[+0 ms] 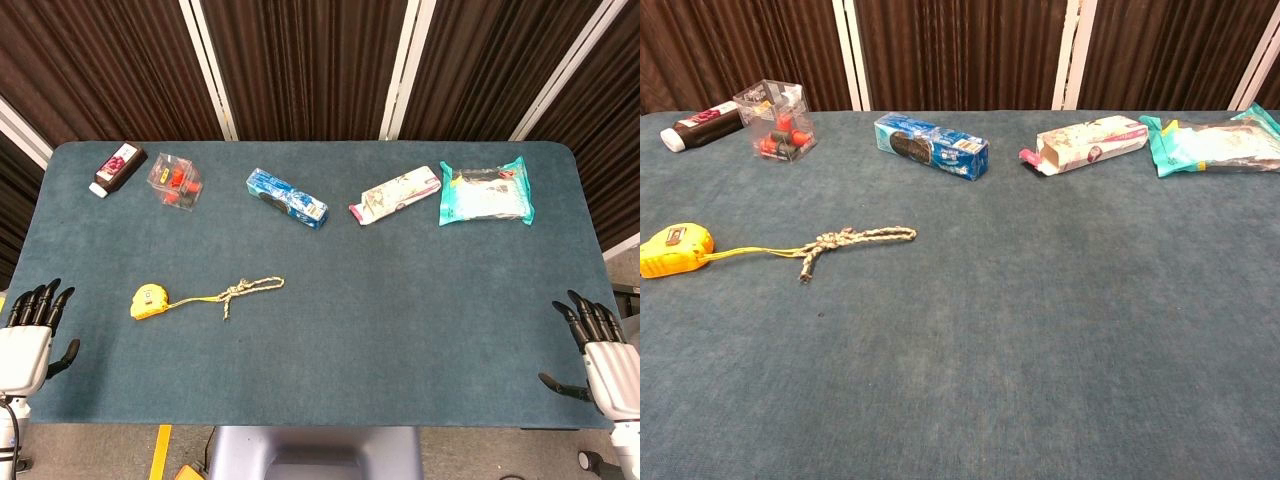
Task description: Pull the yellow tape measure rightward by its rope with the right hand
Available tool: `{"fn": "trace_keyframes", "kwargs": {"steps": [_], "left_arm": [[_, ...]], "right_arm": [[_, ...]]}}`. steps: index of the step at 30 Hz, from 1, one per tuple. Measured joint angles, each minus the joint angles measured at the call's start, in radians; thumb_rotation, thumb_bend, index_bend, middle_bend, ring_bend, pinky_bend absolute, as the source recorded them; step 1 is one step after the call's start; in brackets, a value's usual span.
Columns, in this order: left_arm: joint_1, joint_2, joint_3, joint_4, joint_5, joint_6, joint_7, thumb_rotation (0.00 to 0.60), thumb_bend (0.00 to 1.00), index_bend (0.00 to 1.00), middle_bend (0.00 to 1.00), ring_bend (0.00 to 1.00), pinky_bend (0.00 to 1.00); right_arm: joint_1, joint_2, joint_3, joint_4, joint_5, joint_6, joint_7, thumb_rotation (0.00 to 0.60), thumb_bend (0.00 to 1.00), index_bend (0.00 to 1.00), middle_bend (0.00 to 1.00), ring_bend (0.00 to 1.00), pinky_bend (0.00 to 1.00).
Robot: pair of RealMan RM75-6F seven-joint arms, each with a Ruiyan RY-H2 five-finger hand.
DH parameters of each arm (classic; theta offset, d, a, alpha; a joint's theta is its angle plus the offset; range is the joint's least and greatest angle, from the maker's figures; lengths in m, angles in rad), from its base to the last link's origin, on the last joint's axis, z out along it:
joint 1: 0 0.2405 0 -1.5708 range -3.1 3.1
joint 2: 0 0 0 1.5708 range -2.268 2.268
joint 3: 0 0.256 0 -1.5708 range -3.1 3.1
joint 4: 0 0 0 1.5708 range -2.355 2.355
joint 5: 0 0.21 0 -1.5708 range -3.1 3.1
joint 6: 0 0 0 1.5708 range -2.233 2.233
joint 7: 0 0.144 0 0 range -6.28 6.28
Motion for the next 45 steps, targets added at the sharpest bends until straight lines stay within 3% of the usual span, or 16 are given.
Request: {"fn": "trace_keyframes", "kwargs": {"steps": [22,30,34,40,45], "left_arm": [[0.011,0.009,-0.002,-0.026,0.01,0.008,0.015,0.6,0.37,0.09,0.0,0.0,0.1],[0.008,0.007,-0.006,-0.021,-0.004,-0.009,0.007,0.6,0.37,0.09,0.0,0.0,0.1],[0.011,0.012,-0.005,-0.021,0.0,-0.004,-0.011,0.6,0.37,0.09,0.0,0.0,0.1],[0.008,0.008,-0.009,-0.017,-0.008,-0.014,-0.006,0.6,0.37,0.09,0.0,0.0,0.1],[0.013,0.009,-0.014,-0.014,-0.016,-0.009,-0.004,0.6,0.37,0.09,0.0,0.0,0.1]], "right_arm": [[0.018,-0.014,-0.003,-0.005,-0.015,-0.023,0.02,0.6,0.03,0.24,0.09,0.03,0.0],[0.063,-0.014,0.019,-0.034,-0.036,-0.056,0.038,0.6,0.03,0.26,0.1,0.03,0.0],[0.134,0.005,0.052,-0.098,-0.017,-0.144,0.002,0.6,0.03,0.27,0.11,0.03,0.0],[0.334,-0.01,0.136,-0.188,0.183,-0.422,-0.165,0.6,0.03,0.29,0.11,0.03,0.0],[0.519,-0.119,0.197,-0.207,0.442,-0.529,-0.376,0.6,0.04,0.31,0.11,0.03,0.0]]}}
